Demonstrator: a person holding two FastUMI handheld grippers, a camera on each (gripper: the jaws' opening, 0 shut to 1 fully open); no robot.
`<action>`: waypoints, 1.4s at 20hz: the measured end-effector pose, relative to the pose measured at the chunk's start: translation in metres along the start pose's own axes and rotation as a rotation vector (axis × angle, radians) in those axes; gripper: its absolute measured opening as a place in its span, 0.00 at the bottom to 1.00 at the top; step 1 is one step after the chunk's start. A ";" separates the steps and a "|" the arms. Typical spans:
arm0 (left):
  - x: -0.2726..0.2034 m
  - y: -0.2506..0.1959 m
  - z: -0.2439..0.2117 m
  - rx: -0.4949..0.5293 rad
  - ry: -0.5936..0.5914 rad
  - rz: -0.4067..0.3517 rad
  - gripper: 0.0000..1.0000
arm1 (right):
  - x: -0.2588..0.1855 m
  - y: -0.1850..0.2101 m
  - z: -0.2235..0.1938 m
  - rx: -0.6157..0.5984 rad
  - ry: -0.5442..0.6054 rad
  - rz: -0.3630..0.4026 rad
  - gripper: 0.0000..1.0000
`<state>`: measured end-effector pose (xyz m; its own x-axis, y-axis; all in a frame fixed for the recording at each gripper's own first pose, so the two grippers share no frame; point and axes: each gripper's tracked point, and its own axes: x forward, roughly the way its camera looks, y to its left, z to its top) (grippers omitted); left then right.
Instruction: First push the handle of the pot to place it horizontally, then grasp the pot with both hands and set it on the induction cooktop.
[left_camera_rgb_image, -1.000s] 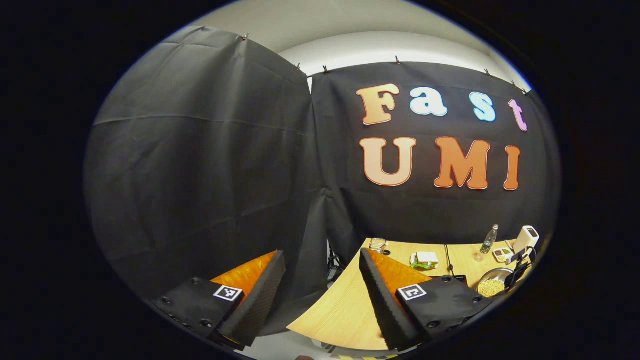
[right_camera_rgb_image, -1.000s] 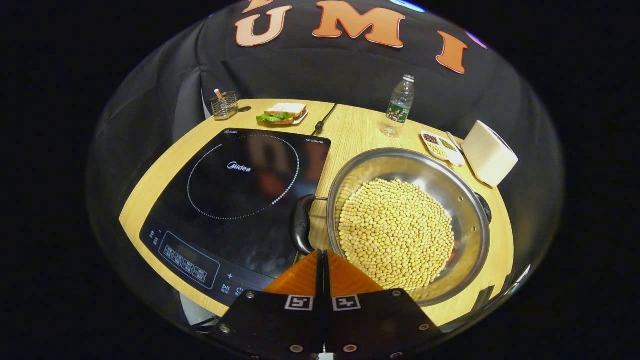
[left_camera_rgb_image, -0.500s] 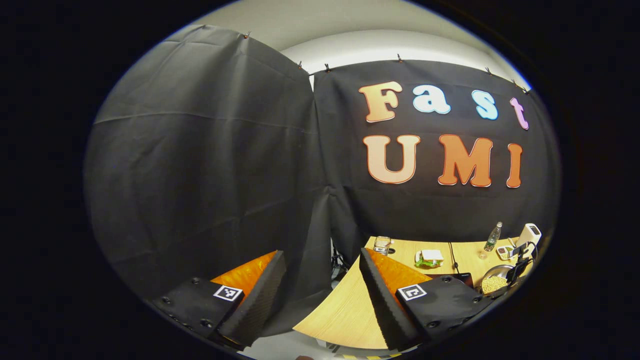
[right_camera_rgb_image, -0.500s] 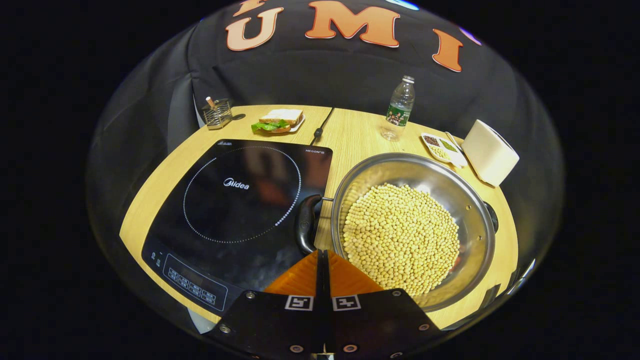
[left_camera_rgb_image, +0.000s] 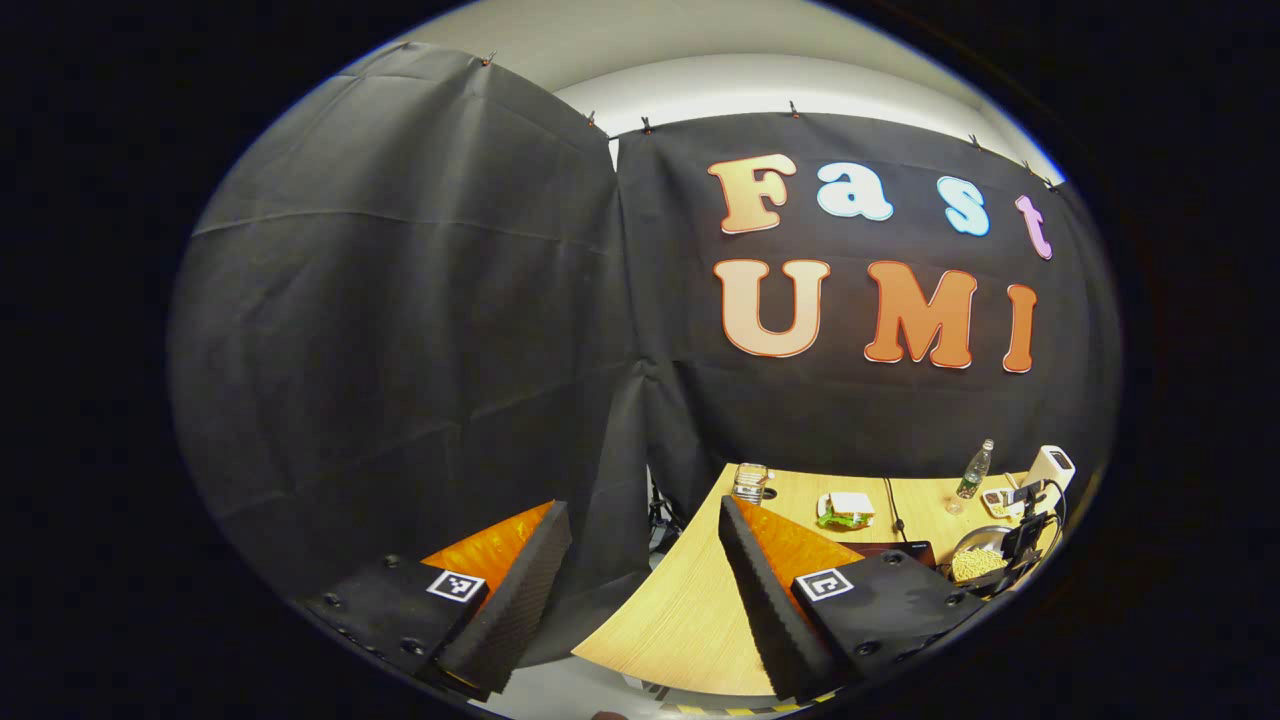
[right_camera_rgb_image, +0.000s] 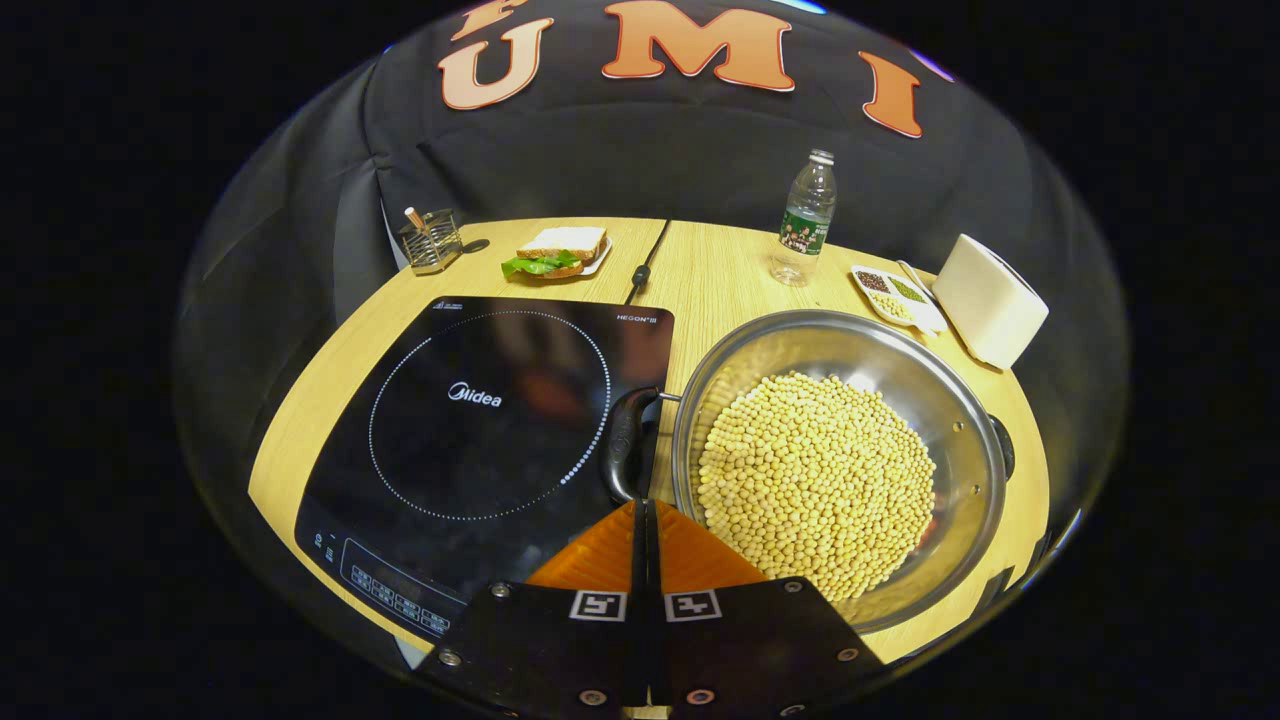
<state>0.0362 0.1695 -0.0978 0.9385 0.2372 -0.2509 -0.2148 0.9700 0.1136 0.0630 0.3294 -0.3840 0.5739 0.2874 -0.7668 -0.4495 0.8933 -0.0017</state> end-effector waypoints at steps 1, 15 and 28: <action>0.001 -0.004 -0.001 0.001 0.001 -0.013 0.98 | -0.001 0.001 0.000 0.013 0.007 0.005 0.00; 0.053 -0.119 -0.026 -0.044 0.043 -0.400 0.97 | -0.108 -0.076 0.035 0.216 -0.208 -0.166 0.00; 0.041 -0.352 -0.127 -0.061 0.284 -0.669 0.98 | -0.103 -0.221 0.038 0.248 -0.214 -0.270 0.66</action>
<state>0.1161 -0.1553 -0.2702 0.7693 -0.4112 -0.4890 0.3580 0.9114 -0.2032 0.1294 0.1155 -0.2806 0.7894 0.0737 -0.6095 -0.1002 0.9949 -0.0095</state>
